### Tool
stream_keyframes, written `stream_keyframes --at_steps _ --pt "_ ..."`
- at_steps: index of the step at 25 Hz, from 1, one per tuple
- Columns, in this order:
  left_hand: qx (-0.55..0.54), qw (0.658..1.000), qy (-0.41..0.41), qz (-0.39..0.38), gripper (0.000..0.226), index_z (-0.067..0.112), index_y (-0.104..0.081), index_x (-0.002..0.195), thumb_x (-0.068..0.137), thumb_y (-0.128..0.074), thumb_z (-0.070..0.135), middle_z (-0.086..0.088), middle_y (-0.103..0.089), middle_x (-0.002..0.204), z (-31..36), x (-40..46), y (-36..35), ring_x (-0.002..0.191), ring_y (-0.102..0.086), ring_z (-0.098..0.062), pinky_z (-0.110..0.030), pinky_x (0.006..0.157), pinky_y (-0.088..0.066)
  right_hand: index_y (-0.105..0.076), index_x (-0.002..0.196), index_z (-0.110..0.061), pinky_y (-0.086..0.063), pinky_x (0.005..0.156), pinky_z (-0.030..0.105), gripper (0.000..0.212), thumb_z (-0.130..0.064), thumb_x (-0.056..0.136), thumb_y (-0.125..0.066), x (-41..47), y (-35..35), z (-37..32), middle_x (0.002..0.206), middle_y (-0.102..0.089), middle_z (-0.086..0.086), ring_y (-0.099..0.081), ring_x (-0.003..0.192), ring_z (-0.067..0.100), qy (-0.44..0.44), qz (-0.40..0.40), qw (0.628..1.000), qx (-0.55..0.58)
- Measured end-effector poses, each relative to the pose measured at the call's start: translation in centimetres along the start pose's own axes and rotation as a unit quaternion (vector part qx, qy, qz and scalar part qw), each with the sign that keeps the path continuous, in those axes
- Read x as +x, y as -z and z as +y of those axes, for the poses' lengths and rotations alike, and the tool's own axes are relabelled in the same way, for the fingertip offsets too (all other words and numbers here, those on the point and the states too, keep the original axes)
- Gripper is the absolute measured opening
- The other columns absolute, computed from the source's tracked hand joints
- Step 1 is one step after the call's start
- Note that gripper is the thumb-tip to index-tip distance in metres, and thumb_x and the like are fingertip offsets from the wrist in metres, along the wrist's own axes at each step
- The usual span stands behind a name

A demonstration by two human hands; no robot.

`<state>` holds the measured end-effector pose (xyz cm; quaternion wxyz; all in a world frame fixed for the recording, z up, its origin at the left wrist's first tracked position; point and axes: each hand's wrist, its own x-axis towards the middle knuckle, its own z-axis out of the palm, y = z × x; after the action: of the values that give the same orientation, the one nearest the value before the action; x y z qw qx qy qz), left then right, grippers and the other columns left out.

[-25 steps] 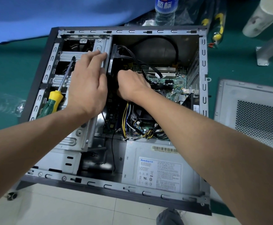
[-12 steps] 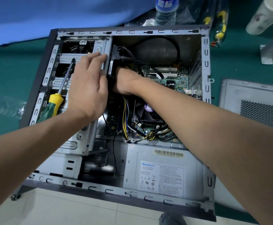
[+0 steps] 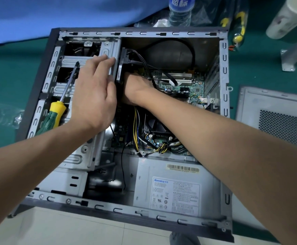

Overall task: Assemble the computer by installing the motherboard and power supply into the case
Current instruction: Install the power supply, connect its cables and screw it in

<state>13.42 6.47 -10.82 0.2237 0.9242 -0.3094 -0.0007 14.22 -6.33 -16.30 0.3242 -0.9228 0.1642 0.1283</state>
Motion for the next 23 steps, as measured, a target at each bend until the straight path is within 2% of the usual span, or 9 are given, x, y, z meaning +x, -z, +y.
stream_keyframes --at_steps 3,6,10,15,19,23 --pt "0.002 1.0 0.0 0.001 0.05 0.007 -0.042 0.146 0.097 -0.034 0.017 -0.013 -0.038 0.149 -0.03 -0.01 0.08 0.14 -0.033 -0.024 -0.038 0.117 -0.027 -0.062 0.127 -0.017 -0.047 0.084 0.026 0.033 -0.026 0.095 -0.055 -0.07 -0.36 -0.77 0.126 -0.065 0.004 -0.063 0.116 0.022 -0.013 -0.002 1.0 -0.026" --pt "0.005 1.0 -0.001 -0.001 0.051 0.007 -0.042 0.146 0.097 -0.034 0.017 -0.014 -0.038 0.149 -0.01 -0.03 0.03 0.139 -0.033 -0.025 -0.037 0.117 -0.027 -0.064 0.122 -0.016 -0.047 0.08 0.027 0.031 -0.027 0.094 -0.056 -0.48 -0.31 -0.69 0.121 -0.068 0.005 -0.065 0.112 0.024 0.006 -0.003 1.0 -0.03" --pt "0.0 1.0 0.0 -0.003 0.051 0.008 -0.042 0.146 0.097 -0.033 0.019 -0.013 -0.038 0.15 0.08 0.04 -0.08 0.139 -0.033 -0.024 -0.037 0.117 -0.027 -0.063 0.123 -0.015 -0.042 0.076 0.024 0.036 -0.032 0.091 -0.06 -0.48 -0.06 0.04 0.124 -0.066 0.008 -0.064 0.112 0.026 -0.006 -0.008 1.0 0.014" --pt "0.003 1.0 0.001 -0.003 0.05 0.009 -0.042 0.146 0.098 -0.032 0.02 -0.012 -0.037 0.15 -0.04 -0.12 0.05 0.14 -0.032 -0.023 -0.036 0.117 -0.026 -0.06 0.129 -0.009 -0.049 0.09 0.031 0.036 -0.016 0.095 -0.051 -0.34 -0.33 -0.15 0.13 -0.062 0.013 -0.061 0.118 0.029 -0.05 -0.001 0.998 0.024" --pt "0.004 1.0 -0.002 0.001 0.05 0.009 -0.043 0.145 0.098 -0.032 0.02 -0.012 -0.038 0.149 0.03 0.18 -0.07 0.139 -0.034 -0.025 -0.036 0.117 -0.027 -0.06 0.129 -0.013 -0.048 0.084 0.03 0.034 -0.02 0.099 -0.047 -0.56 -0.15 -0.41 0.129 -0.063 0.01 -0.062 0.117 0.028 -0.036 0.031 0.999 -0.004" --pt "0.006 1.0 0.0 0.002 0.05 0.008 -0.043 0.145 0.097 -0.033 0.02 -0.013 -0.039 0.148 -0.11 0.08 -0.09 0.138 -0.034 -0.025 -0.037 0.117 -0.027 -0.06 0.127 -0.014 -0.046 0.082 0.029 0.031 -0.02 0.099 -0.048 -0.79 -0.33 -0.45 0.126 -0.064 0.01 -0.063 0.114 0.028 -0.019 0.023 0.999 -0.012"
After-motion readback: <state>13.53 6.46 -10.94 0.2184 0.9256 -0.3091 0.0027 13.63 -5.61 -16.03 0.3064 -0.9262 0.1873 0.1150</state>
